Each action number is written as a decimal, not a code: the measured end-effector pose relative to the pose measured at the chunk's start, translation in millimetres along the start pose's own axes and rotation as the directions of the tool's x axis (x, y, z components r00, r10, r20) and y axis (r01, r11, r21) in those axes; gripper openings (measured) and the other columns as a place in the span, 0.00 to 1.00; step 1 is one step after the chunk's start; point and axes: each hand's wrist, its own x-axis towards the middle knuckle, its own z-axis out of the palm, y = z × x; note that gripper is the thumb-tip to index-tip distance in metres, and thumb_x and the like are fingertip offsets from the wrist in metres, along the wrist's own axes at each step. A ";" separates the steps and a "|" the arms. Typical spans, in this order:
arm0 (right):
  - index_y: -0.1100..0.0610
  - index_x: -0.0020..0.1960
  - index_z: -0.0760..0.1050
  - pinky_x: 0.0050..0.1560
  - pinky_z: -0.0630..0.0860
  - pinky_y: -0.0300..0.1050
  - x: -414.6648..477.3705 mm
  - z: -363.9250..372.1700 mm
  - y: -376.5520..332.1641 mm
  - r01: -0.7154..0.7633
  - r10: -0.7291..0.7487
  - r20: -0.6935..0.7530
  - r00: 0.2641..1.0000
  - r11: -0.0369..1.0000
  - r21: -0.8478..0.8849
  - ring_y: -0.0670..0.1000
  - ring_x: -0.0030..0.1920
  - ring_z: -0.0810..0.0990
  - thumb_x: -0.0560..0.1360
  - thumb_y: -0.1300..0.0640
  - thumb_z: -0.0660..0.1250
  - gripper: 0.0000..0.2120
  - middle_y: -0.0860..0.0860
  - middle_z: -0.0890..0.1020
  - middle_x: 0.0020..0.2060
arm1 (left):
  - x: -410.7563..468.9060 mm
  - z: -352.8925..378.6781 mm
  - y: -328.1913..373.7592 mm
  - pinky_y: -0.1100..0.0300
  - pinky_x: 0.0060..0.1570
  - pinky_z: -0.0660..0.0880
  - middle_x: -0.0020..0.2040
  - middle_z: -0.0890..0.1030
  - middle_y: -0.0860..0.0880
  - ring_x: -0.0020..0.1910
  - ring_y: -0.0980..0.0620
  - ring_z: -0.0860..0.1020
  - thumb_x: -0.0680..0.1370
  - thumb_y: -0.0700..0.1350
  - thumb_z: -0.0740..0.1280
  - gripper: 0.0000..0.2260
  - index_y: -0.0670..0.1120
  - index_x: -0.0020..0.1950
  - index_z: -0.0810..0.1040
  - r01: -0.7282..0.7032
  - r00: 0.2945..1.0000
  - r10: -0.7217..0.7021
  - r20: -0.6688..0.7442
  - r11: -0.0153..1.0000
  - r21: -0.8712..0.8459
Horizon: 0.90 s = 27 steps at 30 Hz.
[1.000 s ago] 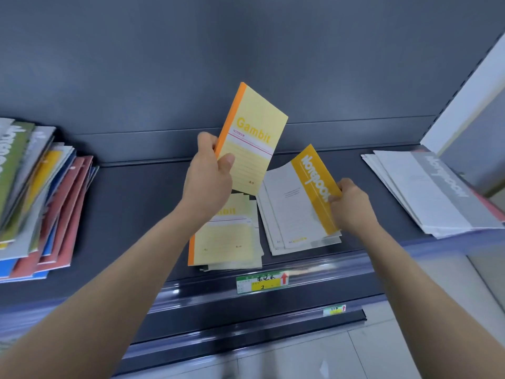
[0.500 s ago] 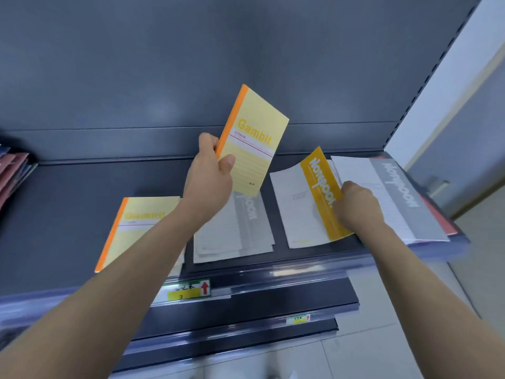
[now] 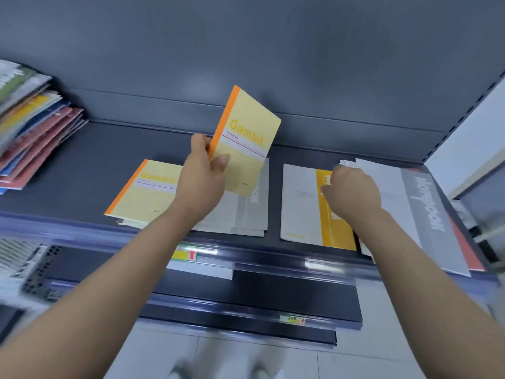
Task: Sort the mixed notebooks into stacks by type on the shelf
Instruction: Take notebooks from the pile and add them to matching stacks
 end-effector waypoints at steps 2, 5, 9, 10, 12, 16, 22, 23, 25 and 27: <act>0.62 0.47 0.71 0.39 0.65 0.43 0.2 -11.5 -23.2 0.138 -0.136 -0.040 0.990 0.988 0.070 0.57 0.42 0.73 0.77 0.56 0.62 0.08 0.59 0.78 0.45 | -1.2 -15.7 -6.3 0.63 0.31 0.66 0.38 0.71 0.57 0.35 0.59 0.70 0.81 0.43 0.59 0.06 0.44 0.52 0.62 0.003 0.999 -0.003 -0.034 1.000 0.019; 0.62 0.48 0.72 0.39 0.66 0.44 -3.3 -25.9 -61.4 0.252 -0.240 -0.115 0.964 0.962 0.106 0.58 0.43 0.74 0.78 0.56 0.61 0.09 0.57 0.77 0.43 | -1.2 -44.0 -22.7 0.61 0.33 0.67 0.38 0.71 0.55 0.35 0.57 0.70 0.81 0.42 0.59 0.06 0.43 0.52 0.62 0.060 0.996 -0.058 -0.072 0.998 0.027; 0.62 0.48 0.73 0.40 0.66 0.44 -11.5 -35.2 -108.3 0.305 -0.282 -0.157 0.946 0.940 0.150 0.57 0.42 0.72 0.77 0.57 0.61 0.08 0.57 0.77 0.42 | 4.9 -81.0 -56.5 0.55 0.38 0.67 0.38 0.70 0.52 0.36 0.51 0.70 0.81 0.41 0.58 0.06 0.42 0.52 0.61 0.194 0.981 -0.192 -0.043 0.979 0.059; 0.62 0.48 0.73 0.40 0.66 0.44 -13.9 -36.6 -118.3 0.311 -0.287 -0.157 0.945 0.936 0.162 0.56 0.41 0.71 0.77 0.58 0.61 0.08 0.57 0.77 0.43 | 7.6 -87.8 -64.6 0.55 0.38 0.67 0.38 0.70 0.51 0.37 0.49 0.70 0.81 0.41 0.58 0.06 0.42 0.51 0.61 0.231 0.973 -0.230 -0.028 0.970 0.074; 0.62 0.48 0.74 0.40 0.66 0.44 -18.2 -37.3 -138.4 0.322 -0.295 -0.165 0.941 0.931 0.171 0.55 0.41 0.70 0.77 0.57 0.61 0.08 0.57 0.78 0.43 | 13.7 -99.5 -79.0 0.54 0.39 0.68 0.43 0.72 0.47 0.41 0.46 0.71 0.81 0.41 0.58 0.06 0.42 0.52 0.60 0.294 0.955 -0.297 0.008 0.950 0.108; 0.61 0.48 0.74 0.40 0.68 0.45 -26.2 -35.5 -172.5 0.302 -0.273 -0.166 0.948 0.936 0.182 0.56 0.42 0.73 0.77 0.57 0.61 0.08 0.56 0.79 0.42 | 25.3 -110.9 -101.8 0.55 0.39 0.67 0.47 0.72 0.42 0.43 0.44 0.71 0.81 0.43 0.58 0.09 0.40 0.51 0.58 0.364 0.914 -0.397 0.080 0.892 0.267; 0.58 0.47 0.74 0.44 0.74 0.48 -39.0 -36.6 -213.3 0.244 -0.212 -0.154 0.965 0.943 0.227 0.57 0.44 0.76 0.77 0.54 0.61 0.08 0.54 0.80 0.42 | 39.8 -124.6 -124.9 0.52 0.46 0.70 0.58 0.74 0.40 0.56 0.40 0.74 0.78 0.50 0.63 0.20 0.37 0.61 0.65 0.216 0.903 -0.384 0.194 0.795 0.567; 0.58 0.48 0.74 0.44 0.74 0.47 -40.6 -37.6 -219.7 0.233 -0.202 -0.155 0.967 0.946 0.225 0.57 0.44 0.76 0.77 0.54 0.61 0.07 0.54 0.79 0.42 | 41.2 -126.1 -127.8 0.52 0.48 0.70 0.59 0.73 0.40 0.57 0.40 0.74 0.77 0.51 0.65 0.21 0.38 0.62 0.65 0.180 0.903 -0.369 0.219 0.790 0.587; 0.58 0.48 0.74 0.44 0.74 0.47 -43.2 -39.2 -231.1 0.221 -0.189 -0.160 0.969 0.952 0.211 0.57 0.45 0.75 0.77 0.54 0.61 0.07 0.53 0.79 0.43 | 42.9 -128.2 -132.2 0.52 0.50 0.71 0.60 0.72 0.40 0.57 0.40 0.73 0.76 0.51 0.66 0.23 0.38 0.62 0.65 0.136 0.904 -0.345 0.254 0.792 0.595; 0.58 0.48 0.74 0.44 0.73 0.47 -44.7 -40.9 -240.7 0.221 -0.191 -0.166 0.967 0.957 0.186 0.57 0.44 0.75 0.77 0.54 0.61 0.08 0.54 0.79 0.43 | 44.5 -131.6 -134.4 0.53 0.47 0.71 0.59 0.72 0.41 0.56 0.41 0.74 0.76 0.51 0.67 0.22 0.39 0.61 0.66 0.105 0.908 -0.318 0.273 0.803 0.586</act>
